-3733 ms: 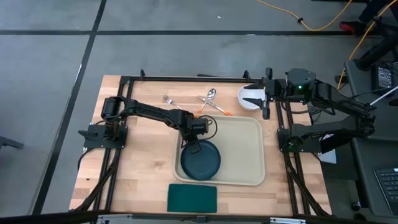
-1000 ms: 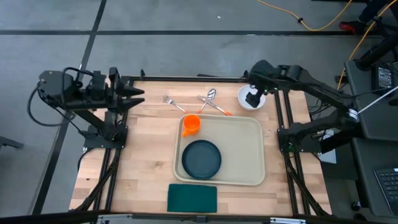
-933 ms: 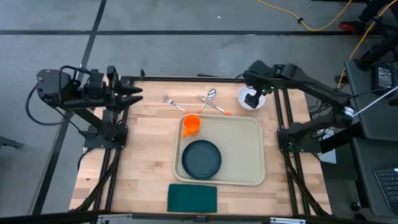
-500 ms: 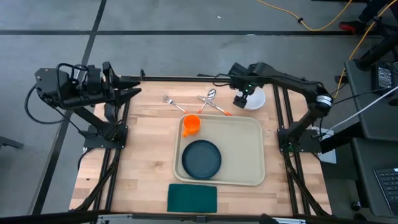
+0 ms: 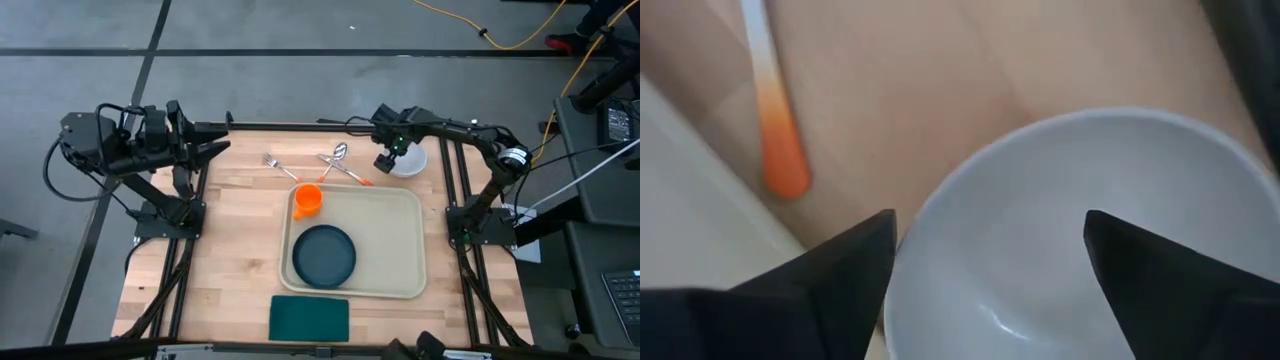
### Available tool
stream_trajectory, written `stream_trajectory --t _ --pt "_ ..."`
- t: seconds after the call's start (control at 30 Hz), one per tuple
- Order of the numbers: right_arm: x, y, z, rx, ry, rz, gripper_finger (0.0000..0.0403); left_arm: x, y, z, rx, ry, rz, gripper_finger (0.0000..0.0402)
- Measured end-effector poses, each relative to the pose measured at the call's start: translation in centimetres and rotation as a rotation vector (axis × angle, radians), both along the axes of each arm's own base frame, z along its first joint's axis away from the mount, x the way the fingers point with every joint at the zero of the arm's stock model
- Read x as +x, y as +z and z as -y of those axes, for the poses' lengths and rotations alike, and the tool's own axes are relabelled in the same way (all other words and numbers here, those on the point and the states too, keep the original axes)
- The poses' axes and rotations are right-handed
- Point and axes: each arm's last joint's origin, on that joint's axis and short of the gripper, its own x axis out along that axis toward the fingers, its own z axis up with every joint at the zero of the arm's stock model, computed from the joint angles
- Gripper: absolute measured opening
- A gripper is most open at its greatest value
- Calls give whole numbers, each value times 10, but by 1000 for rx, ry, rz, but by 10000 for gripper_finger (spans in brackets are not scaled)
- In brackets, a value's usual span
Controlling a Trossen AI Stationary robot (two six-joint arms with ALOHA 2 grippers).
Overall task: Set up tray
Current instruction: Put the white bowl on top of the black plate
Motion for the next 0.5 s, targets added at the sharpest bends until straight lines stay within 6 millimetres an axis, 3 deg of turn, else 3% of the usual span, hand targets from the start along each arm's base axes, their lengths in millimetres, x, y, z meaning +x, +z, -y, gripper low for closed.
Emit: stream_trajectory --t 0.13,0.27,0.37,0.5 --pt "-2 -13 -2 -10 -2 11 308 0 0 -1 14 31 0 107" --pt "-6 -25 -5 -2 -24 7 266 0 1 -1 18 31 6 107" --pt "-9 -29 -7 12 -28 -11 209 0 1 -1 19 31 5 107" --pt "-11 -25 -9 13 -25 -12 89 0 1 -1 19 28 5 107"
